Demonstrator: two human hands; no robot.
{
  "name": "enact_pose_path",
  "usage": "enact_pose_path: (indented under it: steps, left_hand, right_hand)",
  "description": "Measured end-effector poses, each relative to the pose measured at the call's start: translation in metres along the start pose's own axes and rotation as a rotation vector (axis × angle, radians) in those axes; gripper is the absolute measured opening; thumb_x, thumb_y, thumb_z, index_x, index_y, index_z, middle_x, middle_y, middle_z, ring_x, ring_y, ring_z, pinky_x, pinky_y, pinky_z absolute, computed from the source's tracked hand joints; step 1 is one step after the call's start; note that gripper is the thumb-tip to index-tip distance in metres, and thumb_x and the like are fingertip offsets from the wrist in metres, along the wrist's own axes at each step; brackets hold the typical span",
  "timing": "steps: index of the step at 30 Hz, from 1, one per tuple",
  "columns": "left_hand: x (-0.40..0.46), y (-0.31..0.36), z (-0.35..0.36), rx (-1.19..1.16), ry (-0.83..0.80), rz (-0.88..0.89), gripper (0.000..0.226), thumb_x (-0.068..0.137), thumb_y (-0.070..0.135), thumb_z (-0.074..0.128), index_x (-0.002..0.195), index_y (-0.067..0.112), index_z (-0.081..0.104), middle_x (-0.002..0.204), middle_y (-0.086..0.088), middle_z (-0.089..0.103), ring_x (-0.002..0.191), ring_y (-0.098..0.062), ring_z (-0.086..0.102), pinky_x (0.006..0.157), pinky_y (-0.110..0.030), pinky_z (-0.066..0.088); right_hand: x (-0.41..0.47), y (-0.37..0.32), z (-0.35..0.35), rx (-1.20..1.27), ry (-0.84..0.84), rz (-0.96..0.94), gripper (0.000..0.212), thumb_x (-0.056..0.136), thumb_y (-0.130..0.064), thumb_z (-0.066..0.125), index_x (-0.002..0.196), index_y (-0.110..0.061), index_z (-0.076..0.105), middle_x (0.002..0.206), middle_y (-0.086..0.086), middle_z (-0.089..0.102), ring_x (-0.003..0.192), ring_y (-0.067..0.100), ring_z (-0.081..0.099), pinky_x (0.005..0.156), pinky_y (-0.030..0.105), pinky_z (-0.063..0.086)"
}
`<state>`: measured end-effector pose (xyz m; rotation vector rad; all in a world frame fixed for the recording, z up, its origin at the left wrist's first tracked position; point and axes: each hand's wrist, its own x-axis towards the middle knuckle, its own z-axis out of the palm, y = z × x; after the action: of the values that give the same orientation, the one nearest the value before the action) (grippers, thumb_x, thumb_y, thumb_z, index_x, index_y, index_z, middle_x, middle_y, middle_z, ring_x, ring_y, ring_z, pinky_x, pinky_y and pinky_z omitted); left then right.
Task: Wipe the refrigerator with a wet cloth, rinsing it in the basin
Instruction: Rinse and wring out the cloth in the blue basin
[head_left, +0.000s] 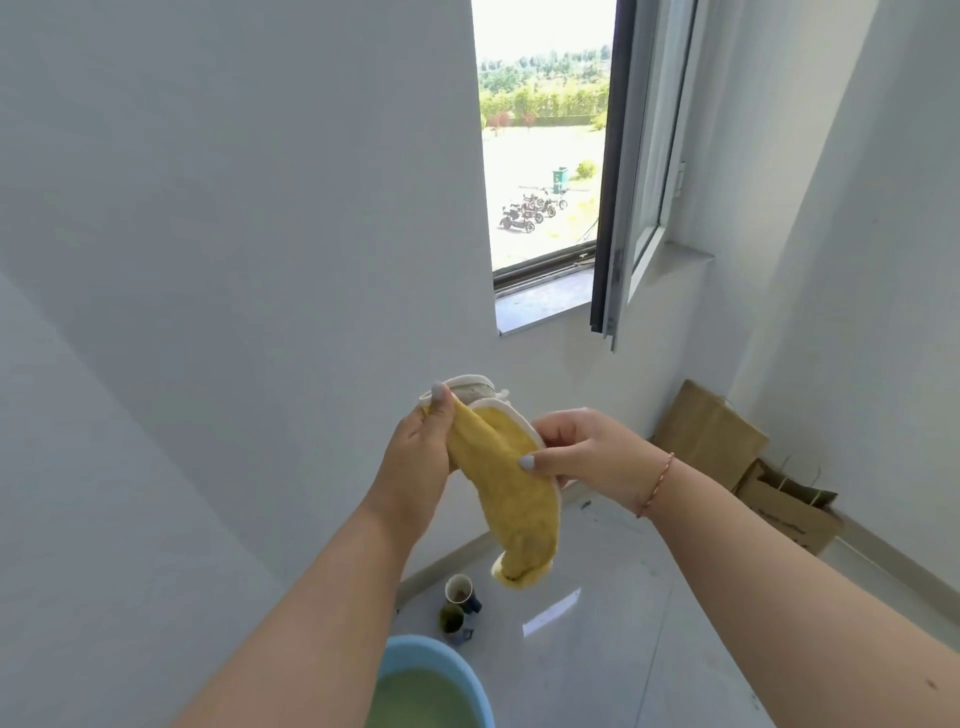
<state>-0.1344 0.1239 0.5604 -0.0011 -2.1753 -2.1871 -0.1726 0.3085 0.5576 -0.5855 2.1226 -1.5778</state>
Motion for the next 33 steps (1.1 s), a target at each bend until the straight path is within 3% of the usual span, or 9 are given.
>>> enact_pose_path:
  steps: [4, 6, 11, 16, 20, 24, 28, 30, 33]
  left_hand:
    - [-0.001, 0.019, -0.006, -0.448, -0.092, -0.148, 0.051, 0.101, 0.038, 0.031, 0.120, 0.003, 0.062, 0.111, -0.017, 0.068, 0.102, -0.029, 0.065, 0.093, -0.044, 0.048]
    - [-0.002, 0.027, -0.008, -0.496, -0.097, -0.201, 0.044, 0.098, 0.037, 0.037, 0.110, 0.004, 0.064, 0.099, -0.016, 0.069, 0.092, -0.029, 0.066, 0.087, -0.043, 0.050]
    - [-0.007, 0.040, -0.005, -0.318, -0.117, -0.182, 0.033, 0.085, 0.024, 0.067, 0.110, 0.002, 0.061, 0.102, -0.024, 0.065, 0.099, -0.037, 0.063, 0.090, -0.051, 0.051]
    - [-0.013, 0.041, -0.020, 0.019, -0.186, -0.228, 0.038, 0.070, -0.020, 0.046, 0.101, -0.004, 0.061, 0.077, -0.012, 0.061, 0.066, -0.023, 0.061, 0.057, -0.029, 0.050]
    - [-0.026, 0.036, -0.040, 0.292, -0.273, -0.356, 0.040, 0.056, -0.007, 0.036, 0.089, -0.006, 0.058, 0.068, -0.009, 0.048, 0.054, -0.022, 0.047, 0.051, -0.025, 0.039]
    - [-0.024, 0.041, -0.043, -0.063, -0.233, -0.485, 0.027, 0.082, -0.005, 0.035, 0.092, -0.010, 0.060, 0.070, -0.014, 0.062, 0.057, -0.026, 0.062, 0.060, -0.034, 0.059]
    - [-0.031, 0.012, -0.048, -0.399, -0.384, -0.616, 0.089, 0.075, 0.069, 0.061, 0.122, -0.007, 0.060, 0.118, -0.025, 0.062, 0.110, -0.041, 0.060, 0.097, -0.056, 0.046]
    - [-0.048, -0.008, -0.042, -0.370, -0.532, -0.669, 0.084, 0.061, 0.054, 0.082, 0.120, -0.003, 0.064, 0.111, -0.025, 0.066, 0.095, -0.040, 0.066, 0.095, -0.054, 0.048]
    - [-0.053, -0.019, -0.032, -0.358, -0.453, -0.613, 0.068, 0.056, 0.009, 0.086, 0.117, -0.010, 0.062, 0.106, -0.024, 0.067, 0.086, -0.030, 0.069, 0.081, -0.040, 0.059]
  right_hand:
    - [0.004, 0.006, -0.003, 0.183, 0.348, 0.177, 0.030, 0.089, -0.037, 0.063, 0.103, -0.011, 0.056, 0.094, 0.008, 0.060, 0.082, 0.017, 0.059, 0.076, 0.037, 0.056]
    - [0.004, 0.007, -0.001, 0.449, 0.303, 0.261, 0.042, 0.082, -0.046, 0.067, 0.109, -0.015, 0.058, 0.102, 0.007, 0.060, 0.093, 0.019, 0.057, 0.086, 0.038, 0.051]
    - [0.001, 0.000, 0.010, 0.717, 0.152, -0.053, 0.028, 0.079, -0.015, 0.070, 0.106, -0.009, 0.064, 0.096, 0.006, 0.069, 0.089, 0.018, 0.065, 0.083, 0.029, 0.053]
    - [-0.010, -0.017, -0.004, 0.472, 0.473, -0.124, 0.009, 0.089, -0.011, 0.061, 0.097, -0.007, 0.063, 0.084, 0.004, 0.068, 0.079, 0.018, 0.063, 0.075, 0.032, 0.054]
    - [-0.028, -0.031, -0.016, 0.295, 0.653, 0.012, 0.032, 0.074, -0.032, 0.066, 0.094, -0.007, 0.064, 0.089, 0.014, 0.068, 0.080, 0.026, 0.062, 0.083, 0.046, 0.053]
    - [-0.057, -0.043, -0.030, 0.827, 0.558, 0.124, 0.021, 0.085, -0.022, 0.066, 0.089, -0.001, 0.064, 0.076, 0.013, 0.061, 0.068, 0.023, 0.061, 0.064, 0.029, 0.059]
    - [-0.086, -0.014, -0.018, 0.662, 0.196, 0.350, 0.037, 0.082, -0.025, 0.068, 0.111, -0.002, 0.063, 0.100, 0.012, 0.066, 0.090, 0.025, 0.065, 0.088, 0.037, 0.054]
    - [-0.090, -0.001, -0.005, 0.609, 0.223, 0.451, 0.013, 0.090, -0.014, 0.058, 0.097, -0.003, 0.063, 0.086, 0.012, 0.070, 0.075, 0.022, 0.069, 0.072, 0.034, 0.058]
    - [-0.093, 0.008, -0.007, 0.835, 0.387, 0.375, 0.012, 0.092, -0.004, 0.049, 0.085, -0.001, 0.058, 0.079, 0.015, 0.065, 0.070, 0.024, 0.067, 0.067, 0.032, 0.059]
